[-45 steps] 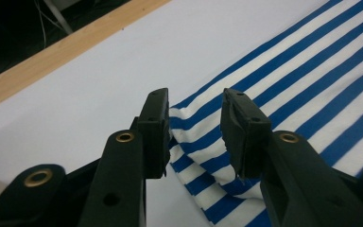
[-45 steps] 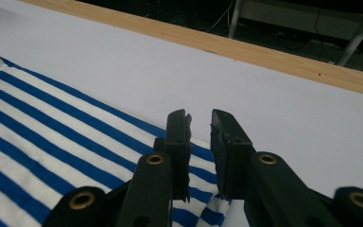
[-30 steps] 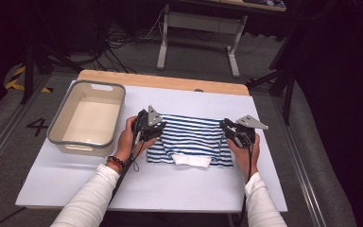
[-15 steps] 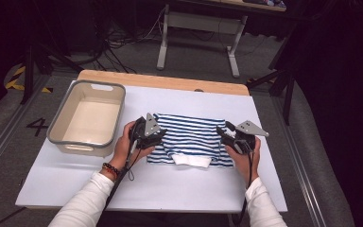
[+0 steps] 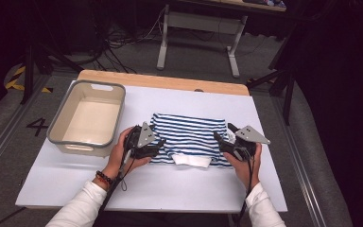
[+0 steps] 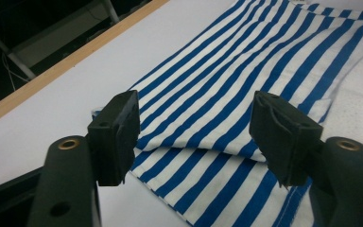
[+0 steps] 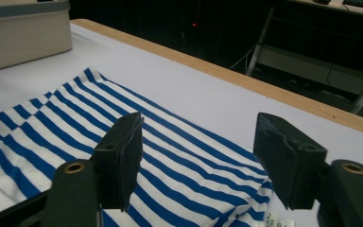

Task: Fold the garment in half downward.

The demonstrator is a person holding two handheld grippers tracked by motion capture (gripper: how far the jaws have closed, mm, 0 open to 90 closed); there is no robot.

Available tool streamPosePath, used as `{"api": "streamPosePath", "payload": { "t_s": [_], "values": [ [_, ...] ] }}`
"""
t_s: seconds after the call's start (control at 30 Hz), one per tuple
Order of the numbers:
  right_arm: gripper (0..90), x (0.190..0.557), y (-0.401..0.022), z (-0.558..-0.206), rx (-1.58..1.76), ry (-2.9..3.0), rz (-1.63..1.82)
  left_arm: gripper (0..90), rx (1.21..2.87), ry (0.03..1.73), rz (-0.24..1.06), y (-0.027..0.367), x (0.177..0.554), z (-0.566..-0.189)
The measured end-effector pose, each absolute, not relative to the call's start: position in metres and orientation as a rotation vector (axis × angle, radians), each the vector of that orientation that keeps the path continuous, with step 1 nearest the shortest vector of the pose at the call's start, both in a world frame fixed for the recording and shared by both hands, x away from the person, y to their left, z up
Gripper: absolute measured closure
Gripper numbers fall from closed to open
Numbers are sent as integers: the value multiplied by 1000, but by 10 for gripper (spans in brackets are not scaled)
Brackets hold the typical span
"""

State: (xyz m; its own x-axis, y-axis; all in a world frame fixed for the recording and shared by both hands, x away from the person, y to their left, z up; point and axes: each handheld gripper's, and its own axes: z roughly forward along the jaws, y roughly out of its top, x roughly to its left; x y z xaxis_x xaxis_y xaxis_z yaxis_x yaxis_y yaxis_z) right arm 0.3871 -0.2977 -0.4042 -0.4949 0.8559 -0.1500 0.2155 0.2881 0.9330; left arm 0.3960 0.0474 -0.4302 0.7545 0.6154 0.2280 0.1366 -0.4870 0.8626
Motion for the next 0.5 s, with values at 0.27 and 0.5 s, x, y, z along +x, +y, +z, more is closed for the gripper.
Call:
{"api": "streamPosePath", "payload": {
  "t_s": [0.27, 0.5],
  "values": [
    [262, 375, -292, -401, 904, 1889, 1226, 259, 2034, 534, 668, 51, 387, -427],
    [234, 366, -290, -401, 874, 1897, 1227, 221, 2033, 504, 654, 58, 378, -425]
  ]
}}
